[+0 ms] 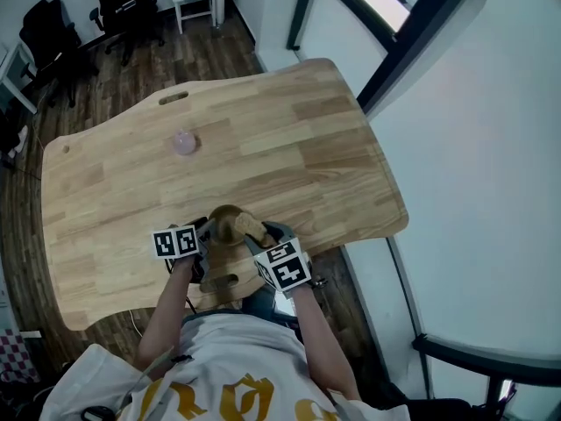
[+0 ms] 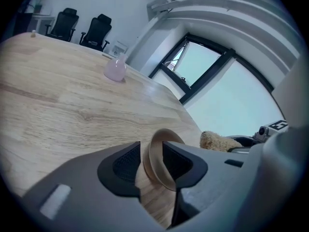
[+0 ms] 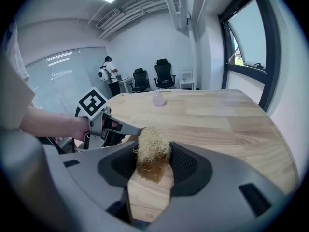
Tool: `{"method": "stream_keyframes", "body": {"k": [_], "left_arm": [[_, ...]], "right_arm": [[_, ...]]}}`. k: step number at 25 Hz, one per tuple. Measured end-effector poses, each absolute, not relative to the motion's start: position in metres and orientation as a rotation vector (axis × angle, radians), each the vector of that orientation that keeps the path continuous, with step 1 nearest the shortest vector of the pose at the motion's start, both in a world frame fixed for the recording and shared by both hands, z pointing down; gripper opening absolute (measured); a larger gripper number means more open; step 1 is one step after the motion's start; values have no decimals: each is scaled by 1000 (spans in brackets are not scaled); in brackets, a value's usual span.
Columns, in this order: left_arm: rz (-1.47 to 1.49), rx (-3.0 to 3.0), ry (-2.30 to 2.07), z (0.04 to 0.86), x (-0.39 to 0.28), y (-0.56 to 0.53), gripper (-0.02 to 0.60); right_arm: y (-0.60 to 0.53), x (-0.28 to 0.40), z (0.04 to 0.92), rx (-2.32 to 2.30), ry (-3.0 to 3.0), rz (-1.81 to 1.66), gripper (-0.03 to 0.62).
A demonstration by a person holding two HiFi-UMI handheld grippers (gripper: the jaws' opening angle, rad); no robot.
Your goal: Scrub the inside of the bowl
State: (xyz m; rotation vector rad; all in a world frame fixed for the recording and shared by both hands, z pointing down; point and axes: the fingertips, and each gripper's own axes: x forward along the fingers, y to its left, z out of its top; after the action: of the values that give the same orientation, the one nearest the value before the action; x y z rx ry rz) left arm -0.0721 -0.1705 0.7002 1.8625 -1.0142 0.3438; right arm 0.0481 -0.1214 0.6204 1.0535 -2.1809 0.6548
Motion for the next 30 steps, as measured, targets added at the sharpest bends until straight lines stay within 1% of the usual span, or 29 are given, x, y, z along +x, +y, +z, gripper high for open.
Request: {"method": "stream_keyframes", "body": {"k": [2,3,8,9,10,11,17,20,25,30], "left_arm": [[313,1874,-1081,693,-77,-171,162],[294,1889,-1113,686,-79,-171,170],[160,2010,-1221,632,-96,-163,169],[138,2053,-1242,616,-100,-161,160],[132,2112,-1270,600,-102,-160,65],[143,2184,-1298,582,-102,-159,0],[190,2454,-1358,510,-85,-120,0],[223,2522,-1397,494,-75,-92,0],[418,2637,-1516,478,-54,-33,0],[255,2546,-1491,476,-55,15,0]], "right_arm": [[-116,53,613,1099,-2184,639,184],[-114,56,609,1128,-2187,631,184],[-105,56,578,1271,-2232,555,184],[-104,54,570,1291,-2254,528,184],[-104,51,561,1311,-2273,496,184],[-104,49,553,1332,-2286,463,184],[-87,51,515,1436,-2351,375,184],[-67,58,507,1448,-2382,387,184],[-21,74,503,1468,-2365,335,183],[24,81,494,1481,-2378,286,183]]}}
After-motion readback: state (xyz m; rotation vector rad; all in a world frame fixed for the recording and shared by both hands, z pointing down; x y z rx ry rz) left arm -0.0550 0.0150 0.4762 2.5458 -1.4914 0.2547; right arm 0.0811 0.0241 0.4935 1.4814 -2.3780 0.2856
